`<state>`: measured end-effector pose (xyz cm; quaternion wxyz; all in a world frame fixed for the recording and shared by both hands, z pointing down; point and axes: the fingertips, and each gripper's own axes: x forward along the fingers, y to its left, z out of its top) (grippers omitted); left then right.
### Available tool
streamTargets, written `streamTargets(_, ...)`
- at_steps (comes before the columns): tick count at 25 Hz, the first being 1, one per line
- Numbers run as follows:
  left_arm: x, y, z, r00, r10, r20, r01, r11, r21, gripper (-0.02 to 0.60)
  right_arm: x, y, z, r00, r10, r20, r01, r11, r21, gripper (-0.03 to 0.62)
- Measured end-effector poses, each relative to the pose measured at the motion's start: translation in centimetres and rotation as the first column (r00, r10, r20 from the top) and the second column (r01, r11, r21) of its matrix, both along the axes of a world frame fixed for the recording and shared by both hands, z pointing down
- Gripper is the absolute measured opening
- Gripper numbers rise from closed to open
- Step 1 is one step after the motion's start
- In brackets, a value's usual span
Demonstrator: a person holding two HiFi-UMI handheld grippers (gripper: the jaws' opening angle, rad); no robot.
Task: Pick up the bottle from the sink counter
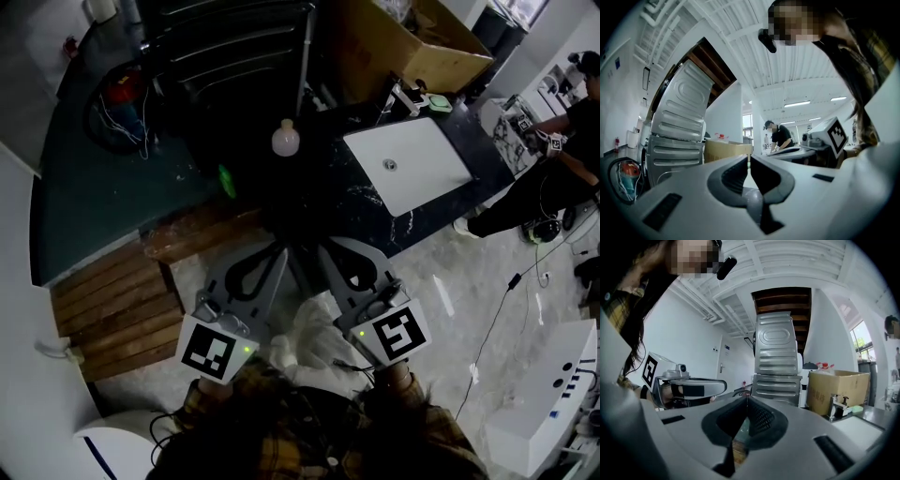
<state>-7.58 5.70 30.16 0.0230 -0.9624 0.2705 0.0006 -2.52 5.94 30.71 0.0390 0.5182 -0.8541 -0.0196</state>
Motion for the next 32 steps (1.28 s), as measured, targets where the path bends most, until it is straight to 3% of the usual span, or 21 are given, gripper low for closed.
streamTargets(9, 3.8, -8.3, -0.8, 0.998, -0.066, 0.008, 0.066, 0.998, 0.004, 0.031, 2.9, -8.7, -1.6, 0.997, -0.073, 0.001, 0.073, 0.997, 0.018, 0.017)
streamTargets(18, 6.8, -13.4, -1.9, 0.986, -0.165, 0.005, 0.165, 0.986, 0.017, 0.031, 6.7, -14.4, -3.0, 0.988, -0.155, -0.022, 0.156, 0.987, 0.03, 0.017)
streamTargets(32, 7.2, -16.7, -0.8, 0.936, -0.351, 0.024, 0.352, 0.936, -0.001, 0.031, 7.3, -19.2, -1.7, 0.946, -0.325, -0.007, 0.325, 0.946, -0.008, 0.017)
